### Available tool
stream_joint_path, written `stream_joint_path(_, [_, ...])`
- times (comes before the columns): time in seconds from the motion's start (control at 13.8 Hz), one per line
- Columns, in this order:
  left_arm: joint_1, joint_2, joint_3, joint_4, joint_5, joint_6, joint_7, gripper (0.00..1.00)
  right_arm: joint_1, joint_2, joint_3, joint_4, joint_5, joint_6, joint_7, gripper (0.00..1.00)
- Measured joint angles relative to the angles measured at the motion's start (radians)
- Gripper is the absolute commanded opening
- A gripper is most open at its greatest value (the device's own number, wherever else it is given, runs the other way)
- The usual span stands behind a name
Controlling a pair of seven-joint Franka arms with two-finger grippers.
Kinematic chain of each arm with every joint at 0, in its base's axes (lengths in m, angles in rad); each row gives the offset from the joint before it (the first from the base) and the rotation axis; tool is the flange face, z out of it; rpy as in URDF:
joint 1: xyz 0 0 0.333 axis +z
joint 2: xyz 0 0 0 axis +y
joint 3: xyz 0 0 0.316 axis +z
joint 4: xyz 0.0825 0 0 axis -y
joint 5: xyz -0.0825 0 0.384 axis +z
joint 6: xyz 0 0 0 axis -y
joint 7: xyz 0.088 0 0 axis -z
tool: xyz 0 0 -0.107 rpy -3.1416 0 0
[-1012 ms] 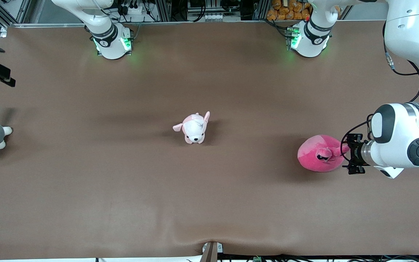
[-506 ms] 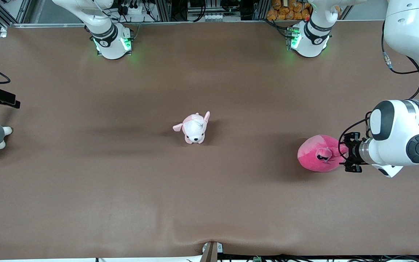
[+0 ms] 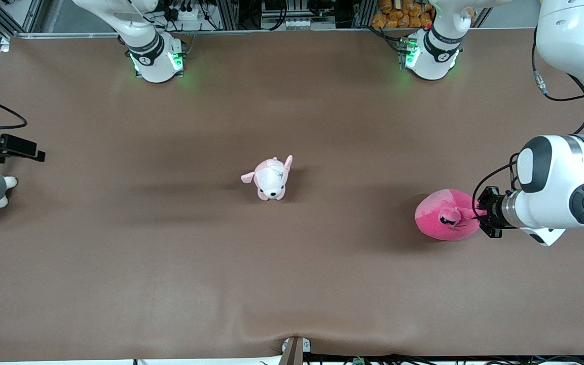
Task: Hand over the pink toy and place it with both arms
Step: 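Carry the pink plush to the middle while the right gripper approaches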
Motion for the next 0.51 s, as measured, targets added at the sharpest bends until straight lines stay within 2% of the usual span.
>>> stream_joint_path(0.29, [-0.002,-0.060,-0.090,0.035,-0.002,0.002,-0.018,0.00,0.041,0.004,0.012,0.001,0.147,0.028,0.337,1.00])
stream_joint_path(0.51, [-0.006,-0.112,-0.203,0.087,-0.002,0.001,-0.141,0.00,0.152,0.005,0.018,0.002,0.177,0.074,0.687,1.00])
